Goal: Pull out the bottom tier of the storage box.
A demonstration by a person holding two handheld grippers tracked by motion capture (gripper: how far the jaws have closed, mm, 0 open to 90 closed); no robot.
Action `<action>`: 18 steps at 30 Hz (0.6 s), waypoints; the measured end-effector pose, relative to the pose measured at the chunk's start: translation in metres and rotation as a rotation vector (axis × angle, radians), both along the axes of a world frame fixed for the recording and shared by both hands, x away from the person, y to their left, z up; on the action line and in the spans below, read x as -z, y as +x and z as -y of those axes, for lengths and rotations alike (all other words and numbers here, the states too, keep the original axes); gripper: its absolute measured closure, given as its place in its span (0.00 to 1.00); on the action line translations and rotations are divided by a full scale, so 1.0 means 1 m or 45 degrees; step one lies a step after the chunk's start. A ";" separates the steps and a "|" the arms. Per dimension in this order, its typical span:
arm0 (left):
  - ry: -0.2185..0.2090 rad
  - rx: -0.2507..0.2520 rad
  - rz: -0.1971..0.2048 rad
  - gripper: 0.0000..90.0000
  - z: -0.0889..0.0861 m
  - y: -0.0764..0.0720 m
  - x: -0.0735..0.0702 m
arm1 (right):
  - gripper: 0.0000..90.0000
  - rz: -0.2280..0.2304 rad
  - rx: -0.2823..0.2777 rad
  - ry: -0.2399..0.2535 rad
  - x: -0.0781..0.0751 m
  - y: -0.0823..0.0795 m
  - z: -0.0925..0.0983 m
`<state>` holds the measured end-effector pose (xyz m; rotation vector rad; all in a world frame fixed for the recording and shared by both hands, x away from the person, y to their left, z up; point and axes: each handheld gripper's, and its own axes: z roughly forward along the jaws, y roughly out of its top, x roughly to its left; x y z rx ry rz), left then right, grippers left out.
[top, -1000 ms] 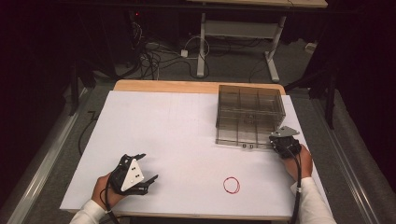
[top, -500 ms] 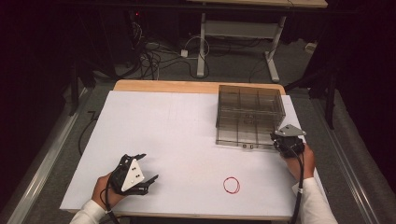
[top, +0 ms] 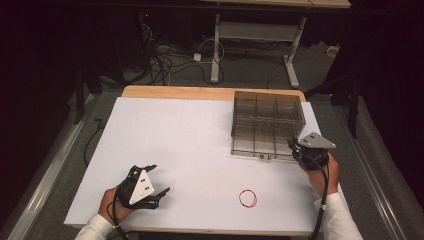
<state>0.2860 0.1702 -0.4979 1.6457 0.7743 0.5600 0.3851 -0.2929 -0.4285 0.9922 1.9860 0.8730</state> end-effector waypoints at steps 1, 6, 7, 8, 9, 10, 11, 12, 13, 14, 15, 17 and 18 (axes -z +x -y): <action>-0.004 0.000 -0.005 0.20 0.000 0.000 0.000 | 0.86 0.007 -0.004 -0.002 -0.001 -0.001 0.000; 0.002 0.000 -0.004 0.20 0.000 0.000 0.000 | 0.81 0.030 -0.024 0.038 -0.006 -0.008 -0.002; 0.002 0.000 -0.004 0.20 0.000 0.000 0.000 | 0.79 0.033 -0.031 0.048 -0.008 -0.010 -0.003; 0.000 0.001 -0.006 0.20 0.000 0.000 0.000 | 0.78 0.038 -0.033 0.052 -0.009 -0.011 -0.004; 0.002 0.002 -0.006 0.20 0.000 0.001 0.000 | 0.74 0.045 -0.034 0.051 -0.010 -0.013 -0.005; 0.004 0.003 -0.009 0.20 0.000 0.001 0.001 | 0.71 0.052 -0.037 0.053 -0.010 -0.014 -0.006; 0.004 0.003 -0.010 0.20 0.000 0.001 0.001 | 0.71 0.054 -0.042 0.062 -0.011 -0.016 -0.006; 0.004 0.004 -0.008 0.20 0.001 0.000 0.001 | 0.66 0.055 -0.047 0.066 -0.012 -0.017 -0.007; 0.006 0.004 -0.006 0.20 0.001 0.000 0.001 | 0.62 0.065 -0.039 0.067 -0.012 -0.019 -0.008; 0.004 0.004 -0.007 0.20 0.000 0.000 0.001 | 0.61 0.078 -0.047 0.073 -0.013 -0.021 -0.008; 0.003 0.003 -0.006 0.20 0.000 0.000 0.000 | 0.58 0.078 -0.064 0.090 -0.014 -0.023 -0.009; 0.008 0.004 -0.005 0.20 0.000 0.000 0.000 | 0.57 0.093 -0.079 0.099 -0.016 -0.027 -0.010; 0.006 0.005 -0.006 0.20 0.000 0.000 0.000 | 0.56 0.106 -0.094 0.108 -0.017 -0.030 -0.011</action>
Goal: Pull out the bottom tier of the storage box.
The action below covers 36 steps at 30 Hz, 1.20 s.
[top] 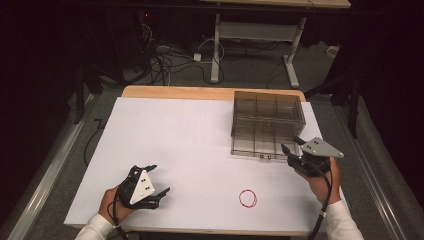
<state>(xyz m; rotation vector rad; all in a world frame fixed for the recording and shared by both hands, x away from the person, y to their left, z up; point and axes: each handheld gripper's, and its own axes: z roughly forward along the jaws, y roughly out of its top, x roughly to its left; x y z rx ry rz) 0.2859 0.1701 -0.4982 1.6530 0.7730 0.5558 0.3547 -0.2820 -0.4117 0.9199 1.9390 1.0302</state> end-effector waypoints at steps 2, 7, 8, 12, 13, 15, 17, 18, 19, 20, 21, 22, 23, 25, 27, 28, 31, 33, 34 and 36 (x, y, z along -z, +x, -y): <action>0.004 0.000 0.002 0.20 0.000 0.000 0.000 | 0.51 0.025 -0.025 0.001 -0.001 -0.006 -0.002; 0.006 0.002 -0.001 0.20 0.001 0.000 0.000 | 0.38 0.048 -0.057 0.014 0.000 -0.018 -0.006; 0.007 0.001 0.000 0.20 0.000 0.000 0.000 | 0.36 0.054 -0.069 0.020 -0.001 -0.021 -0.007; 0.010 0.000 0.000 0.20 0.001 0.000 0.000 | 0.32 0.058 -0.113 0.035 -0.001 -0.030 -0.010; 0.010 0.000 0.000 0.20 0.001 0.000 0.000 | 0.32 0.058 -0.122 0.034 -0.001 -0.032 -0.011; 0.009 0.002 0.001 0.20 0.001 -0.001 0.000 | 0.32 0.051 -0.144 0.042 0.000 -0.036 -0.012; 0.007 0.001 0.001 0.20 0.000 -0.001 0.000 | 0.31 0.039 -0.168 0.059 0.000 -0.039 -0.013; 0.008 0.000 0.001 0.20 0.000 -0.001 0.000 | 0.30 0.041 -0.177 0.055 0.000 -0.041 -0.014; 0.011 0.000 0.002 0.20 0.000 -0.001 0.000 | 0.29 0.038 -0.179 0.061 0.001 -0.043 -0.015; 0.011 -0.001 0.003 0.20 0.001 -0.001 0.000 | 0.29 0.035 -0.192 0.064 0.001 -0.045 -0.016; 0.009 0.001 0.003 0.20 0.001 -0.001 -0.001 | 0.29 0.036 -0.202 0.065 0.002 -0.047 -0.017; 0.011 0.001 0.005 0.20 0.001 -0.001 -0.001 | 0.29 0.036 -0.212 0.058 0.002 -0.049 -0.018; 0.013 0.002 0.006 0.20 0.001 -0.001 -0.001 | 0.28 0.031 -0.222 0.056 0.003 -0.052 -0.020; 0.014 0.002 0.005 0.20 0.001 -0.001 -0.001 | 0.28 0.030 -0.241 0.046 0.004 -0.056 -0.022; 0.011 0.001 0.004 0.20 0.000 -0.001 -0.001 | 0.27 0.019 -0.256 0.038 0.007 -0.060 -0.026; 0.012 0.002 0.004 0.20 0.000 -0.001 -0.001 | 0.27 0.010 -0.261 0.033 0.008 -0.061 -0.027; 0.010 0.001 0.003 0.20 0.000 -0.001 -0.001 | 0.26 -0.020 -0.294 0.020 0.014 -0.067 -0.031; 0.011 0.000 0.002 0.20 0.000 -0.001 -0.001 | 0.29 -0.048 -0.327 0.018 0.018 -0.071 -0.034; 0.013 0.000 0.001 0.20 0.000 -0.001 -0.001 | 0.31 -0.060 -0.345 0.002 0.019 -0.073 -0.035; 0.018 0.005 0.005 0.20 0.000 -0.002 -0.001 | 0.31 -0.084 -0.369 0.005 0.023 -0.075 -0.038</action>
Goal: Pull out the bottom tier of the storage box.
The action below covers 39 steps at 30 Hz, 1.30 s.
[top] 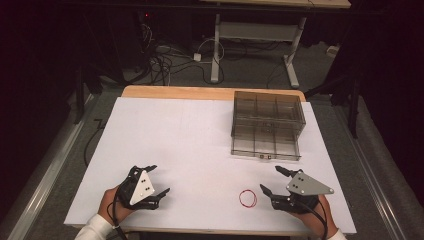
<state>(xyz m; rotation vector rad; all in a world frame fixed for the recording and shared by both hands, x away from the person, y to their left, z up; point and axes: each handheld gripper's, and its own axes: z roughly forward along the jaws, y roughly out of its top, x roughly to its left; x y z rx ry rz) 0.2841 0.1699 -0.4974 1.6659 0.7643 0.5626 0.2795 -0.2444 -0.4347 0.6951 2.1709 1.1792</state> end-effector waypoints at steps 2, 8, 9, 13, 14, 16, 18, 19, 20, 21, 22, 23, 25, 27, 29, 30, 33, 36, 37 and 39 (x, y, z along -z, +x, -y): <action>0.000 0.000 0.002 0.20 0.000 0.000 0.000 | 0.33 -0.021 -0.028 -0.013 0.003 -0.002 -0.002; 0.006 0.002 -0.003 0.20 0.001 0.000 0.001 | 0.32 -0.069 -0.076 -0.040 0.013 -0.006 -0.011; 0.009 0.002 -0.003 0.20 0.001 0.000 0.001 | 0.34 -0.080 -0.085 -0.048 0.016 -0.007 -0.013; 0.003 -0.003 -0.003 0.20 0.000 0.000 0.001 | 0.46 -0.123 -0.162 -0.112 0.024 -0.009 -0.021; 0.002 -0.002 -0.003 0.20 0.000 0.000 0.001 | 0.47 -0.140 -0.175 -0.116 0.026 -0.009 -0.023; 0.004 -0.003 -0.002 0.20 0.000 0.000 0.001 | 0.51 -0.172 -0.204 -0.118 0.029 -0.009 -0.026; 0.001 -0.003 0.002 0.20 0.000 0.000 0.000 | 0.52 -0.203 -0.232 -0.149 0.033 -0.008 -0.030; -0.003 -0.003 0.003 0.20 0.000 0.000 0.000 | 0.55 -0.222 -0.255 -0.167 0.035 -0.008 -0.032; -0.006 -0.004 0.001 0.20 -0.001 0.000 0.000 | 0.56 -0.250 -0.277 -0.165 0.036 -0.007 -0.032; -0.005 -0.006 0.002 0.20 -0.001 0.000 0.000 | 0.58 -0.262 -0.283 -0.153 0.037 -0.006 -0.033; -0.008 -0.007 0.001 0.20 -0.002 0.001 0.000 | 0.60 -0.273 -0.284 -0.161 0.037 -0.006 -0.034; -0.012 -0.011 0.001 0.20 -0.002 0.001 -0.001 | 0.64 -0.287 -0.298 -0.180 0.038 -0.004 -0.035; -0.015 -0.013 0.000 0.20 -0.003 0.002 -0.001 | 0.68 -0.312 -0.306 -0.193 0.040 -0.002 -0.036; -0.018 -0.015 -0.001 0.20 -0.004 0.003 -0.001 | 0.72 -0.331 -0.322 -0.217 0.042 -0.001 -0.038; -0.019 -0.014 -0.005 0.20 -0.003 0.004 0.000 | 0.75 -0.325 -0.329 -0.241 0.043 -0.002 -0.040; -0.019 -0.012 -0.006 0.20 -0.003 0.003 0.000 | 0.77 -0.330 -0.329 -0.237 0.043 -0.002 -0.040; -0.015 -0.005 -0.007 0.20 -0.002 0.003 0.000 | 0.87 -0.350 -0.355 -0.236 0.043 -0.001 -0.041; -0.011 -0.003 -0.012 0.20 -0.002 0.004 0.002 | 0.92 -0.357 -0.364 -0.236 0.043 -0.001 -0.041; -0.012 -0.001 -0.017 0.20 -0.002 0.004 0.002 | 0.94 -0.364 -0.362 -0.227 0.043 0.000 -0.041; -0.007 0.000 -0.020 0.20 -0.001 0.005 0.003 | 0.98 -0.371 -0.360 -0.225 0.043 0.000 -0.041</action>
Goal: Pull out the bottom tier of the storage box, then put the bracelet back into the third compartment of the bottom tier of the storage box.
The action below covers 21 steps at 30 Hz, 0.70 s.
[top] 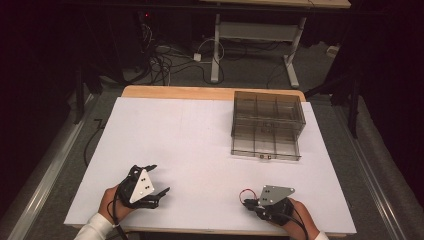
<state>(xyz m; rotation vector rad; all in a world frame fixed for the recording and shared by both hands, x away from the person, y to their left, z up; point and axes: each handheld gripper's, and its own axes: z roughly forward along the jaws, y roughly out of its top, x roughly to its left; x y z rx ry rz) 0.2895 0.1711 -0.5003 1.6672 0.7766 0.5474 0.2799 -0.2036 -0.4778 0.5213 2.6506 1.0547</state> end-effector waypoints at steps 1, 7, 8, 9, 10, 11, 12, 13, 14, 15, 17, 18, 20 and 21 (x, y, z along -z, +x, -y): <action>-0.001 0.000 0.000 0.20 0.000 0.000 0.000 | 0.99 0.004 -0.002 -0.002 0.000 0.000 0.000; 0.002 0.001 0.001 0.20 0.000 0.000 0.001 | 1.00 0.046 -0.005 -0.022 0.000 -0.003 -0.002; 0.002 0.002 0.002 0.20 0.000 -0.001 0.001 | 1.00 0.053 -0.005 -0.027 0.000 -0.004 -0.002; 0.005 0.004 0.002 0.20 0.001 -0.001 0.001 | 1.00 0.055 -0.006 -0.026 0.000 -0.004 -0.002; 0.006 0.005 0.003 0.20 0.001 -0.001 0.001 | 1.00 0.060 -0.006 -0.029 0.000 -0.004 -0.002; 0.007 0.004 0.001 0.20 0.001 -0.001 0.001 | 1.00 0.069 -0.006 -0.031 0.000 -0.005 -0.002; 0.011 0.005 0.000 0.20 0.001 -0.001 0.001 | 1.00 0.076 -0.011 -0.037 0.000 -0.005 -0.003; 0.010 0.006 0.002 0.20 0.001 -0.001 0.001 | 1.00 0.076 -0.012 -0.035 0.000 -0.005 -0.003; 0.006 0.006 0.004 0.20 0.001 -0.001 0.001 | 1.00 0.075 -0.012 -0.034 0.000 -0.005 -0.003; 0.005 0.004 0.005 0.20 0.001 -0.001 0.001 | 1.00 0.076 -0.013 -0.034 0.000 -0.005 -0.002; 0.000 -0.001 0.003 0.20 0.000 0.000 0.001 | 1.00 0.077 -0.014 -0.033 0.000 -0.005 -0.002; 0.000 -0.003 0.002 0.20 0.000 0.000 0.001 | 1.00 0.080 -0.014 -0.033 0.000 -0.005 -0.002; 0.006 -0.001 0.001 0.20 0.001 0.000 0.001 | 1.00 0.086 -0.011 -0.028 0.000 -0.005 -0.002; 0.012 0.003 0.003 0.20 0.001 0.000 0.001 | 1.00 0.090 -0.015 -0.030 0.000 -0.006 -0.002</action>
